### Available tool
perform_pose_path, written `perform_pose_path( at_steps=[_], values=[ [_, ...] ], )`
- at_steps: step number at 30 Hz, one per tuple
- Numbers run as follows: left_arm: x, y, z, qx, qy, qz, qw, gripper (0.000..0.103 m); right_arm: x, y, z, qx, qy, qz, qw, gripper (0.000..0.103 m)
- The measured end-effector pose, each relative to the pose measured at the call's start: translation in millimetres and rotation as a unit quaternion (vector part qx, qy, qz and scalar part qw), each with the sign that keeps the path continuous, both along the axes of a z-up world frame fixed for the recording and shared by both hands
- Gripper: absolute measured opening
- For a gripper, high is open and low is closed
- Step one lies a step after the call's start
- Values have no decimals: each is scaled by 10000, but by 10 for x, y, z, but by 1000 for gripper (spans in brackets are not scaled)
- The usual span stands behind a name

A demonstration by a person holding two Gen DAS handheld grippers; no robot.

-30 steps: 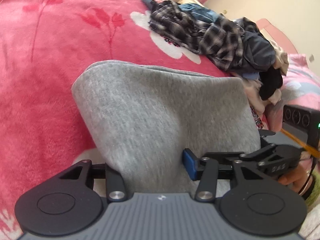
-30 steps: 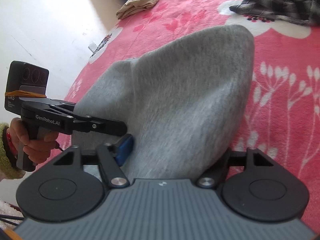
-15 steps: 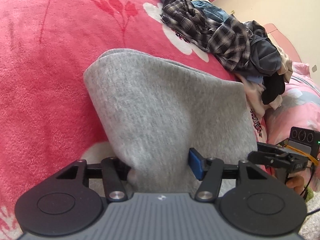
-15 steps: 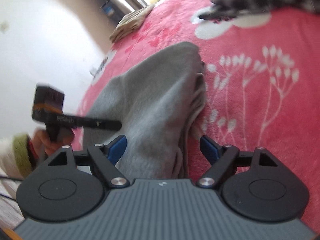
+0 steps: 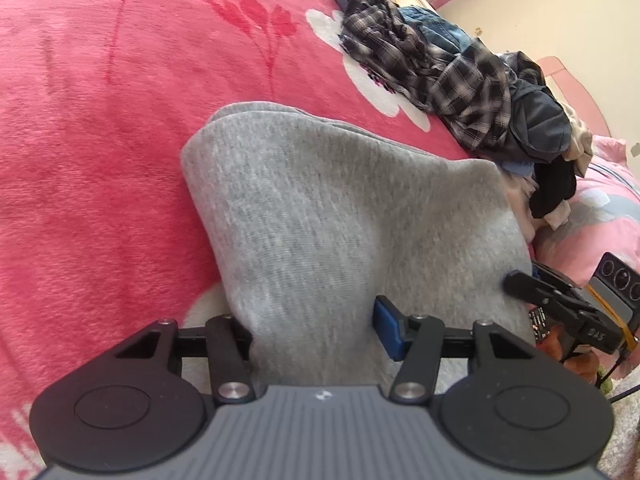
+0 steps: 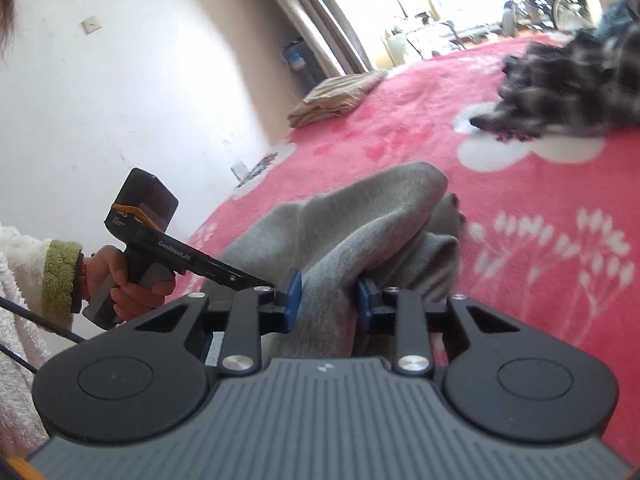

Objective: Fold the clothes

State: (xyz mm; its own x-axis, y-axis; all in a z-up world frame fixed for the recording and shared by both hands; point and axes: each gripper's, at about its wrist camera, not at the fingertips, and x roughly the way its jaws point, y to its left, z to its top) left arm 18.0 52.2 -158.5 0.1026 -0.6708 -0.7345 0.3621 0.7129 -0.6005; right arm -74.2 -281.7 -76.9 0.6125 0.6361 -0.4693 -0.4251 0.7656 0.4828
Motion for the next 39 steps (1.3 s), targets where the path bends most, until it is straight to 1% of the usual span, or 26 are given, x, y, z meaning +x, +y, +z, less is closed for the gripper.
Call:
perform_pose_path(
  at_steps=[2, 3, 4, 5, 6, 8, 9, 10, 11, 12, 13, 15, 16, 21, 23, 24, 26, 27, 29, 32, 35, 39],
  values=[
    [-9, -4, -2, 25, -9, 17, 10000, 55, 78, -48, -180, -7, 323, -129, 9994, 26],
    [-14, -8, -3, 40, -15, 22, 10000, 56, 120, -97, -293, 75, 563, -200, 9982, 27],
    [-18, -12, -4, 55, -21, 27, 10000, 56, 145, -145, -341, 241, 719, -237, 9968, 27],
    [-17, -9, -5, 56, -17, 30, 10000, 56, 163, -190, -367, 425, 840, -263, 9952, 27],
    [-12, -5, -5, 54, -9, 31, 10000, 56, 181, -236, -393, 609, 960, -288, 9931, 29],
    [-7, 1, -6, 48, 6, 41, 10000, 56, 191, -278, -339, 692, 993, -244, 9924, 30],
    [-10, 0, -6, 52, 3, 48, 10000, 57, 193, -311, -310, 728, 1021, -246, 9918, 33],
    [-14, -1, -6, 58, -3, 53, 10000, 57, 196, -380, -298, 867, 1068, -272, 9901, 44],
    [-19, -5, -5, 64, -20, 46, 10000, 58, 201, -461, -311, 1024, 1147, -327, 9876, 53],
    [-23, -10, -5, 71, -40, 34, 10000, 58, 213, -525, -339, 1125, 1258, -413, 9848, 68],
    [-24, -12, -7, 72, -52, 26, 10000, 59, 240, -575, -387, 1197, 1444, -464, 9812, 74],
    [-24, -15, -14, 72, -69, 11, 9999, 60, 302, -634, -498, 1282, 1885, -497, 9724, 75],
    [-26, -19, -14, 77, -88, -2, 9999, 60, 325, -628, -532, 1259, 2026, -477, 9700, 75],
    [-55, -52, -7, 123, -226, -78, 9996, 62, 349, -517, -473, 990, 1988, -425, 9741, 82],
    [-67, -74, -4, 133, -279, -103, 9995, 63, 359, -503, -475, 971, 1996, -396, 9742, 87],
    [-74, -81, -4, 134, -304, -116, 9994, 63, 358, -498, -476, 995, 1996, -391, 9740, 92],
    [-86, -90, -4, 130, -353, -138, 9992, 63, 354, -484, -477, 1043, 2002, -395, 9734, 97],
    [-91, -91, -3, 127, -385, -153, 9991, 64, 350, -472, -460, 1014, 1986, -448, 9738, 102],
    [-99, -90, -1, 114, -420, -157, 9989, 64, 344, -443, -414, 918, 1940, -590, 9749, 102],
    [-115, -87, -1, 95, -469, -154, 9987, 64, 351, -397, -317, 513, 1883, -877, 9768, 102],
    [-130, -89, 3, 93, -509, -152, 9985, 64, 333, -392, -233, 182, 1801, -1184, 9763, 102],
    [-135, -101, 13, 115, -536, -150, 9984, 64, 293, -468, -139, -192, 1584, -1802, 9706, 102]
  ],
)
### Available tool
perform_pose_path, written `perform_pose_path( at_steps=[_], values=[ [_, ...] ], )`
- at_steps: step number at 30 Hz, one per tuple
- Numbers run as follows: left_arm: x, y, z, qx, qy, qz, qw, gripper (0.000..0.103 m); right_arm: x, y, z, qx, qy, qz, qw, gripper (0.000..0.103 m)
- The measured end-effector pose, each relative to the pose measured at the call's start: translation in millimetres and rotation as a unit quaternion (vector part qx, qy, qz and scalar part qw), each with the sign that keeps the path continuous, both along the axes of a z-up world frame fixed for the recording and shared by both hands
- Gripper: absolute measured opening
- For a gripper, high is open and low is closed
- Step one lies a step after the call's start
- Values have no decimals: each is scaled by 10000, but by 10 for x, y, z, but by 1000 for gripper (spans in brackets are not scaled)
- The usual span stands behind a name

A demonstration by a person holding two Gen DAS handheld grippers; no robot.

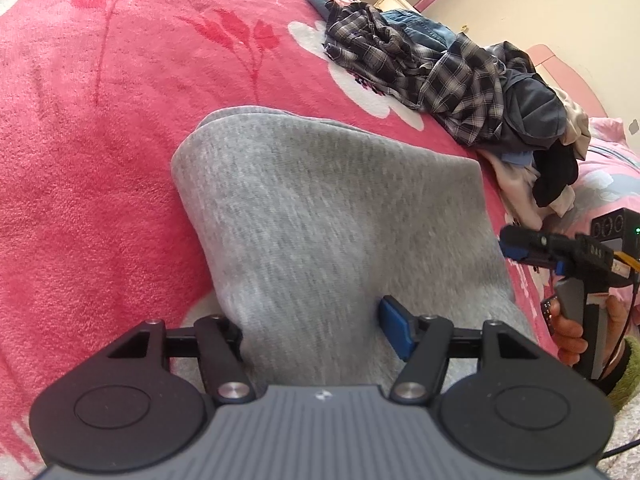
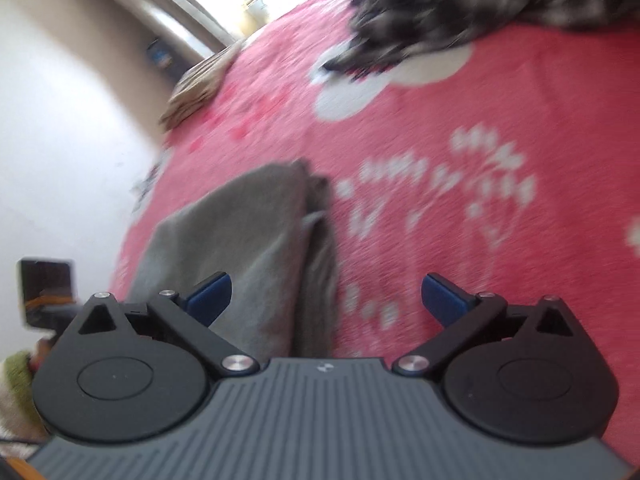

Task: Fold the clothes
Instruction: 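Lift the right gripper away from the folded sweatpants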

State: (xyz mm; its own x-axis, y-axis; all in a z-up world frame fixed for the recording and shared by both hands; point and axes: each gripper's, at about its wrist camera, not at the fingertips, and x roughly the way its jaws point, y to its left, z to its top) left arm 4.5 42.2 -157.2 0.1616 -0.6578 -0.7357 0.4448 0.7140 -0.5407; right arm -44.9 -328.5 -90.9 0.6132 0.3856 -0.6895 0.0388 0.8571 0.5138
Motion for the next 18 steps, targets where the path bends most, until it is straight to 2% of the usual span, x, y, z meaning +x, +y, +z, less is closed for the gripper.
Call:
perform_pose_path(
  at_steps=[4, 8, 14, 18],
  values=[
    [-10, -11, 11, 40, -28, 19, 10000, 64, -4, -37, 106, -510, -267, -226, 9981, 102],
    [-23, -29, 19, 87, -56, 29, 9999, 65, -13, -2, 219, -1174, -547, -361, 9909, 102],
    [-43, -59, 31, 157, -111, 34, 9998, 67, -88, 52, 333, -1624, -1000, -511, 9803, 102],
    [-53, -71, 34, 181, -131, 42, 9997, 67, -131, 122, 404, -2028, -1324, -369, 9695, 102]
  ],
)
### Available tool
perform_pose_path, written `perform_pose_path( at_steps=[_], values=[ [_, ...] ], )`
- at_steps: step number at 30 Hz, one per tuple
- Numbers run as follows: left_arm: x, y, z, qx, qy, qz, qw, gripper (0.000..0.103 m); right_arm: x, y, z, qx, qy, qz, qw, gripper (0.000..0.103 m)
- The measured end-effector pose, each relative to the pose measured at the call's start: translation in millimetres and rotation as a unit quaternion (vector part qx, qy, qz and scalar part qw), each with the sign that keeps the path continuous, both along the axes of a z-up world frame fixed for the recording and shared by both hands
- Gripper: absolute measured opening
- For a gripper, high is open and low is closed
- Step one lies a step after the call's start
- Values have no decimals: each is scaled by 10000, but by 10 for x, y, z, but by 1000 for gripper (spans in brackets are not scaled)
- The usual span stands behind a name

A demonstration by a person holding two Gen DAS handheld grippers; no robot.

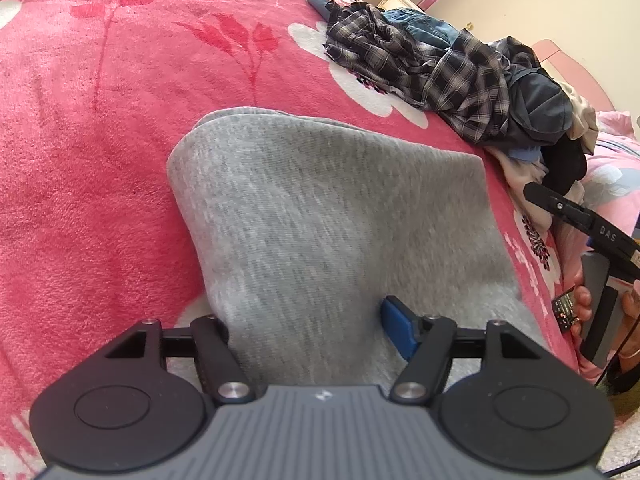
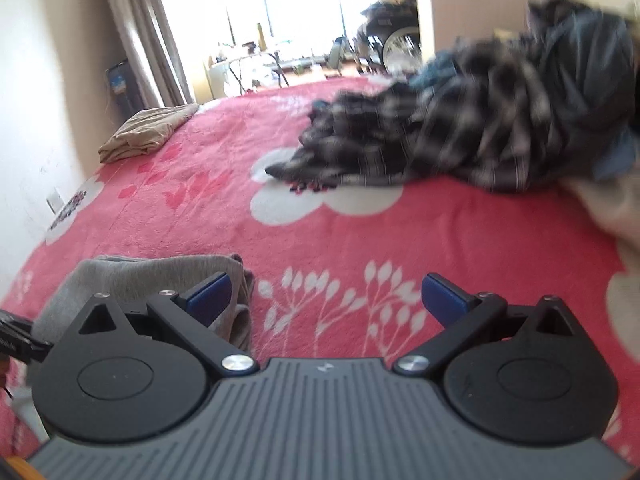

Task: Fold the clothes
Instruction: 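Lift the right gripper away from the folded sweatpants, then move the open right gripper back to the sweatpants edge beside the left gripper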

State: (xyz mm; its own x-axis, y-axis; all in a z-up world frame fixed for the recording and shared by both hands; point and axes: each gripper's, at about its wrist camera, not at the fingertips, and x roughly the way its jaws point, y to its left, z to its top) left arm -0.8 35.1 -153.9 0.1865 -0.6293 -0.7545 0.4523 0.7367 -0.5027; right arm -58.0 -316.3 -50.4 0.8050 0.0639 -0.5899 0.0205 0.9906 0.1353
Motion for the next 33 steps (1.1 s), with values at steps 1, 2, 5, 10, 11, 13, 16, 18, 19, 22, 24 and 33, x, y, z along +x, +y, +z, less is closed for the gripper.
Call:
perform_pose_path(
  at_steps=[1, 2, 5, 10, 11, 13, 16, 18, 19, 22, 24, 33],
  values=[
    [-3, -5, 2, 5, -4, 3, 10000, 67, -9, 15, 15, -72, -54, 44, 9999, 102],
    [-6, -8, 3, 10, -8, 5, 10000, 67, -21, 22, 27, -94, -111, 66, 9999, 102],
    [-16, -13, 7, 21, -19, 9, 10000, 68, -38, 17, 45, -13, -185, 90, 9998, 102],
    [-19, -17, 7, 31, -25, 2, 10000, 68, -36, 25, 50, -33, -130, 97, 9999, 102],
    [-19, -20, 6, 32, -27, 0, 10000, 68, -42, 40, 52, -101, -148, 133, 9998, 102],
    [-18, -25, 5, 34, -29, -2, 10000, 68, -60, 73, 59, -231, -204, 212, 9993, 102],
    [-21, -31, 7, 41, -37, -1, 10000, 69, -69, 109, 65, -298, -222, 316, 9988, 102],
    [-23, -36, 9, 51, -44, 0, 10000, 69, -66, 118, 59, -276, -186, 405, 9986, 102],
    [-25, -39, 11, 55, -47, 1, 10000, 69, -64, 122, 55, -263, -166, 450, 9985, 102],
    [-25, -46, 15, 66, -51, 5, 10000, 69, -74, 131, 51, -164, -149, 575, 9981, 102],
    [-23, -49, 18, 72, -53, 8, 10000, 69, -77, 136, 47, -84, -147, 631, 9979, 102],
    [-31, -70, 31, 141, -75, 19, 9999, 70, -80, 139, -14, 67, -45, 716, 9974, 102]
  ],
)
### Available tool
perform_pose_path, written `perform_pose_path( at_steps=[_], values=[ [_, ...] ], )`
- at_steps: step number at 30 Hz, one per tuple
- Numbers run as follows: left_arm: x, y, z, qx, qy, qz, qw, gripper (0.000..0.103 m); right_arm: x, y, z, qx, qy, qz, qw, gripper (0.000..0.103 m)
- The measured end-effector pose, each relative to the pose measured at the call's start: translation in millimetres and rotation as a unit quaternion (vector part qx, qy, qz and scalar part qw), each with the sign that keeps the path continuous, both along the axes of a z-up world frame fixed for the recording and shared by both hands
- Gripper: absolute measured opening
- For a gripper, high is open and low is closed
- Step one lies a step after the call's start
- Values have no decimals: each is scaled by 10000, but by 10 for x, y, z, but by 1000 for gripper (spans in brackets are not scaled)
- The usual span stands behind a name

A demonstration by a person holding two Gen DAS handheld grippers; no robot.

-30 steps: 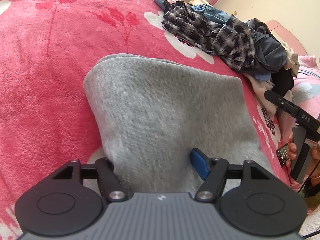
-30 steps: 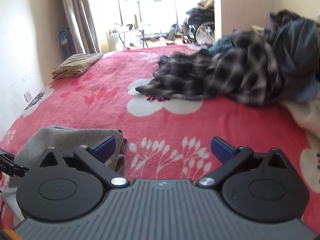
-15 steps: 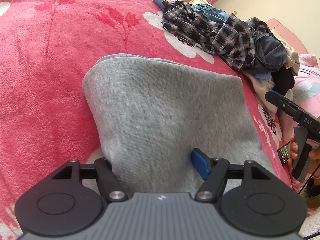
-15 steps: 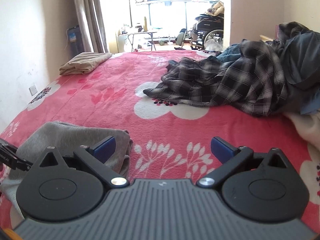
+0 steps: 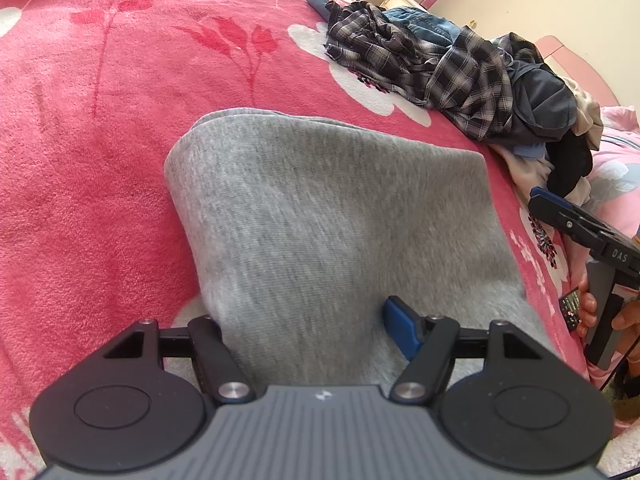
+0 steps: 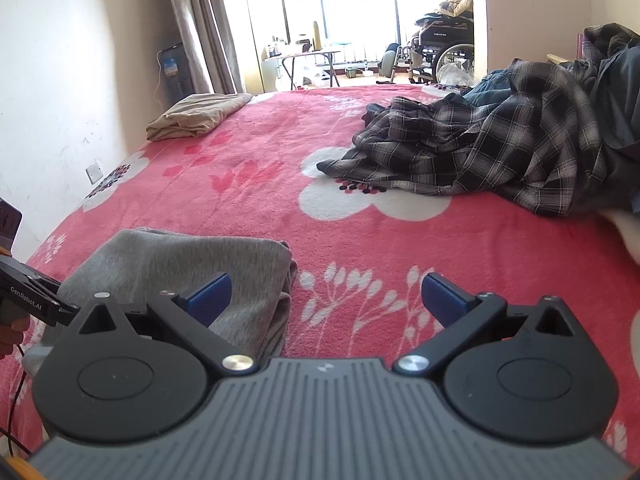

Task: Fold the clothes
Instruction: 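Move the open right gripper back to the sweatpants edge beside the left gripper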

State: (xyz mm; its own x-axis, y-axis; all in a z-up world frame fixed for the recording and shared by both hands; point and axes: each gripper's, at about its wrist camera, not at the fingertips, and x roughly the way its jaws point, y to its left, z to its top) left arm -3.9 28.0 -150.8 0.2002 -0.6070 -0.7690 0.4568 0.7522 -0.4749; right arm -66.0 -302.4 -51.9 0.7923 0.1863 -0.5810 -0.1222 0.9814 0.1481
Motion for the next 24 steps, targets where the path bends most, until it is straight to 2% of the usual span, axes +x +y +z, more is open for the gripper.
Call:
perform_pose_path(
  at_steps=[8, 24],
  values=[
    [-30, -42, 28, 126, -73, -24, 9999, 72, 9, -21, -12, 46, 95, -33, 9999, 102],
    [-58, -40, 29, 137, -117, 19, 9998, 72, 37, -36, -18, 277, 227, 14, 9994, 102]
  ],
)
